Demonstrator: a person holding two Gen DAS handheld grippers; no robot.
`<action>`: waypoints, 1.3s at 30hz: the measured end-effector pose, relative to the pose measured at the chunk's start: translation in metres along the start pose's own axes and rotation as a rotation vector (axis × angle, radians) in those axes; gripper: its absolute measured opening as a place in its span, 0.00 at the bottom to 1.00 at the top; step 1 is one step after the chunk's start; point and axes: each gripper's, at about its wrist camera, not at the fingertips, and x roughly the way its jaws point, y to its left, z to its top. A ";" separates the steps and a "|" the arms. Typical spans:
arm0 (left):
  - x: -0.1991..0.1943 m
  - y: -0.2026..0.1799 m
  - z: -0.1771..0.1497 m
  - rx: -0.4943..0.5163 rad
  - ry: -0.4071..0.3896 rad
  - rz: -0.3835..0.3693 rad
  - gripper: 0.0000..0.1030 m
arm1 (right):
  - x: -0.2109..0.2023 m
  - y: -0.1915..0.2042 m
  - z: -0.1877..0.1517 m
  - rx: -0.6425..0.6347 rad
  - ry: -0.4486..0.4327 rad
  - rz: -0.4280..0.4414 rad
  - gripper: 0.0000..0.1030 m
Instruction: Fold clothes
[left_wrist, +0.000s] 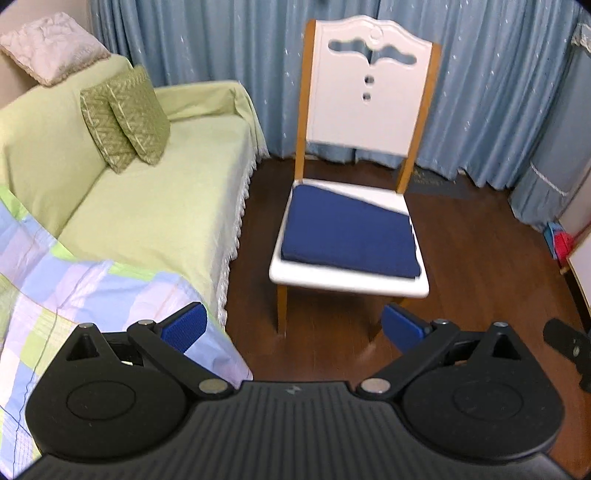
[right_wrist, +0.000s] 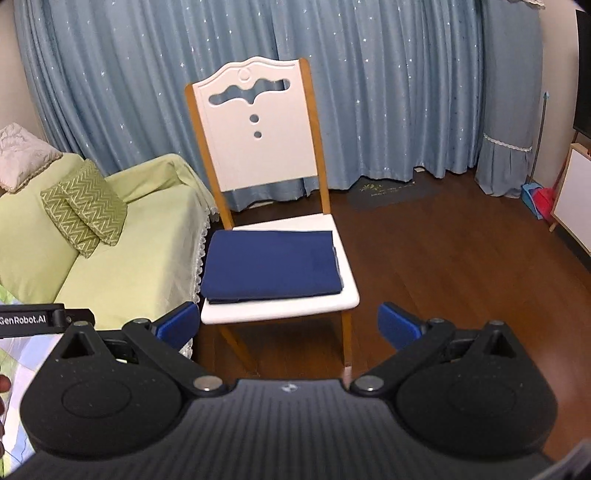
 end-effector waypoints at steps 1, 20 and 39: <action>-0.001 -0.003 0.004 -0.004 -0.009 0.003 0.99 | 0.003 -0.005 0.005 -0.002 0.000 -0.002 0.99; -0.004 -0.045 0.068 0.001 -0.085 0.092 0.99 | 0.049 -0.035 0.083 -0.068 0.016 0.043 0.99; 0.019 -0.078 0.098 -0.041 -0.012 0.072 0.99 | 0.073 -0.061 0.120 -0.078 0.077 0.117 0.99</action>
